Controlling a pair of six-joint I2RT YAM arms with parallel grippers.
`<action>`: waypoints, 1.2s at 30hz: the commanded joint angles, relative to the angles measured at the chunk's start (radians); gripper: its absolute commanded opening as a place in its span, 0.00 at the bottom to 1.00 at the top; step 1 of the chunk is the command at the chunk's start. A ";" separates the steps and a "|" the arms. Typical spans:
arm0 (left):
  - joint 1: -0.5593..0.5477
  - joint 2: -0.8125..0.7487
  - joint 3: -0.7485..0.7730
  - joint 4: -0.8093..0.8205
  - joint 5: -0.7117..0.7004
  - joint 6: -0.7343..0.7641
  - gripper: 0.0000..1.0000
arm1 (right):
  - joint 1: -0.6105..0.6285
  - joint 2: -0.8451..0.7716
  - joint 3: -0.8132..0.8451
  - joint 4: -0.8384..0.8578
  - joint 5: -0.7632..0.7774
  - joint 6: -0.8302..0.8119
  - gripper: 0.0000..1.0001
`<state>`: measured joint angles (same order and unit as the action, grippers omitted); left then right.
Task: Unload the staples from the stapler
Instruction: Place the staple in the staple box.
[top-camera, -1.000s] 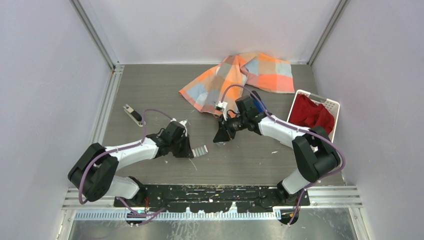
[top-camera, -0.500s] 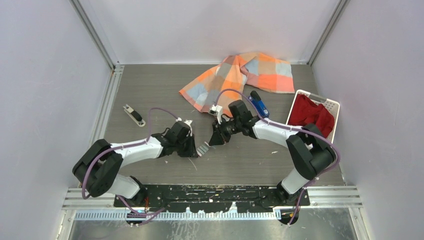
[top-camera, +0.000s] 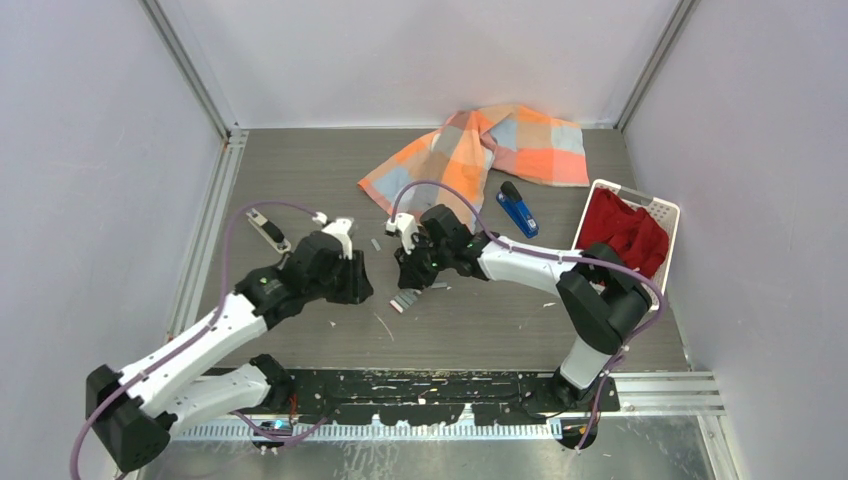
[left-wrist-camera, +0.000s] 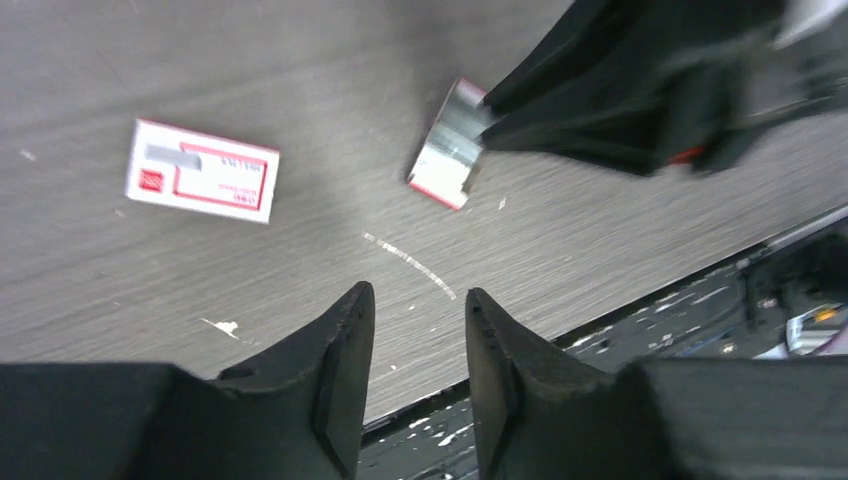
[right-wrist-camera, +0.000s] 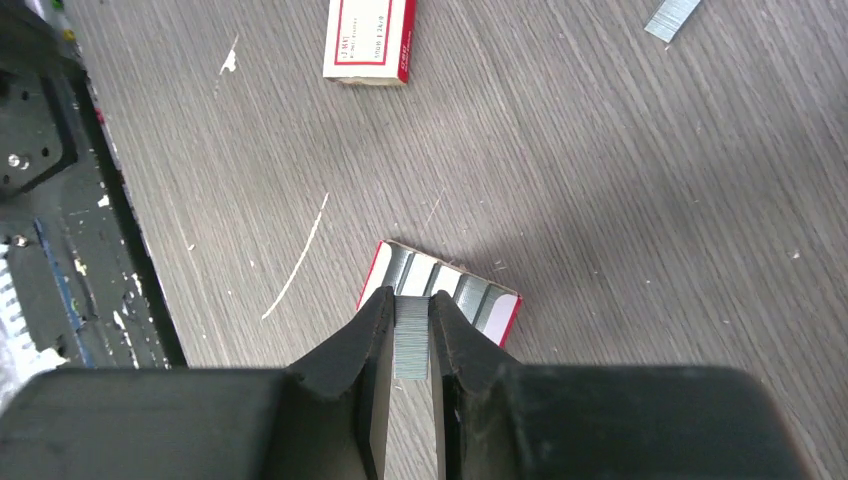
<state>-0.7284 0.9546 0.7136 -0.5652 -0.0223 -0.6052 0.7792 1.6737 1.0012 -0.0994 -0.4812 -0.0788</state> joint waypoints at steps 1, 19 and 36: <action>0.000 -0.072 0.226 -0.219 -0.101 0.133 0.43 | 0.046 0.010 0.042 0.008 0.123 -0.017 0.13; 0.038 -0.153 0.154 -0.137 -0.314 0.448 0.84 | 0.082 0.006 0.006 0.064 0.150 0.152 0.14; 0.092 -0.131 0.155 -0.129 -0.224 0.453 0.83 | 0.116 0.041 -0.001 0.069 0.180 0.166 0.15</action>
<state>-0.6445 0.8291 0.8455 -0.7486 -0.2611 -0.1703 0.8886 1.7157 0.9981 -0.0742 -0.3099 0.0715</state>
